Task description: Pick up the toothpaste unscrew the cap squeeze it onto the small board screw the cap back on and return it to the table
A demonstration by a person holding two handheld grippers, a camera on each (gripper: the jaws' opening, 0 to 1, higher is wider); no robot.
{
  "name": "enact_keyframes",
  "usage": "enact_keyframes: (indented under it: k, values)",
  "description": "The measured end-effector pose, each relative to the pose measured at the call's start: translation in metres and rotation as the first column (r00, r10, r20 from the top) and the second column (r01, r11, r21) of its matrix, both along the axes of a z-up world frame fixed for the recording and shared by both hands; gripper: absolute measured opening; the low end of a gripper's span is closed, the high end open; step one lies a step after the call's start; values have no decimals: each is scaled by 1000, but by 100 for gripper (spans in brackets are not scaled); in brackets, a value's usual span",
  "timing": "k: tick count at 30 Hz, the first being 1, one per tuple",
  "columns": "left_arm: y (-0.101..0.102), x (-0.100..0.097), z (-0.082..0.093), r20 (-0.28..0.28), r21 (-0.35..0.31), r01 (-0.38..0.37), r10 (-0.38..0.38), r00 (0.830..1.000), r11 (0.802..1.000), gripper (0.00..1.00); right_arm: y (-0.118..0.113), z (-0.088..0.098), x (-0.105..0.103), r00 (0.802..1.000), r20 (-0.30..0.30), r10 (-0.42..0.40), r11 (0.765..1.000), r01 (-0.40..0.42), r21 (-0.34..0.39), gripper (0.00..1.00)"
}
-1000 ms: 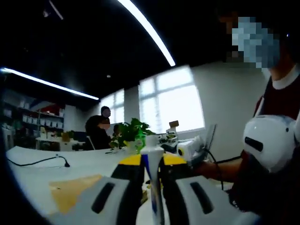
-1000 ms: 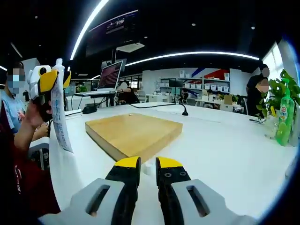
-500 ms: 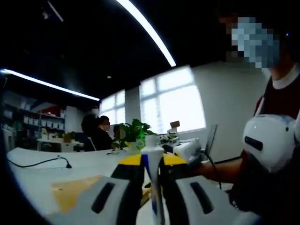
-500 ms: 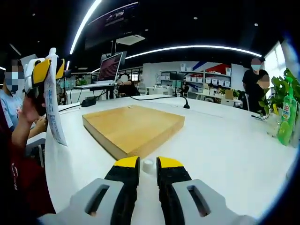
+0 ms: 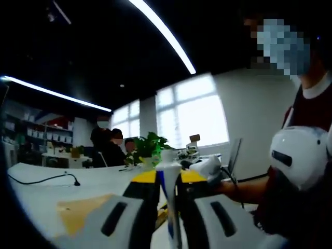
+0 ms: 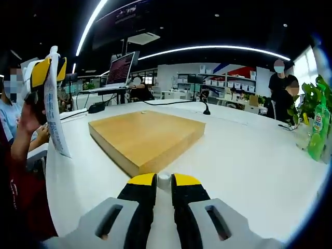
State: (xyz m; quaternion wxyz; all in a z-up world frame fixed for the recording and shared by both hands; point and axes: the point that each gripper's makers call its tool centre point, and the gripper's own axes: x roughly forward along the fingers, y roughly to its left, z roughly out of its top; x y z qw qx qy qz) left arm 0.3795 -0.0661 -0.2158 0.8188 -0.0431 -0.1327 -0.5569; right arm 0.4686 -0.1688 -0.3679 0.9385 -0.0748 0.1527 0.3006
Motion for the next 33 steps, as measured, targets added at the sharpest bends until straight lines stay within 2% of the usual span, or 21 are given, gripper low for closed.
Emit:
enact_keyframes:
  k: [9, 13, 29, 32, 33]
  values:
    - [0, -1, -1, -3, -5, -4, 4, 1000, 1000, 13, 0, -2, 0, 1000, -8, -2, 1000, 2, 12, 10]
    - [2, -1, -1, -5, -8, -6, 6, 1000, 1000, 13, -3, 3, -2, 1000, 7, -8, 1000, 8, 19, 10]
    - [4, -1, -5, -4, 4, -27, 27, 1000, 1000, 13, 7, 47, -21, 995, 88, 38, 993, -47, 108, 10]
    - [4, -2, -6, -4, 9, -26, 26, 1000, 1000, 13, 13, 62, -26, 995, 71, 64, 986, -74, 152, 9]
    - [4, -2, -6, -3, 10, -26, 26, 1000, 1000, 13, 15, 70, -28, 993, 89, 75, 983, -89, 161, 9]
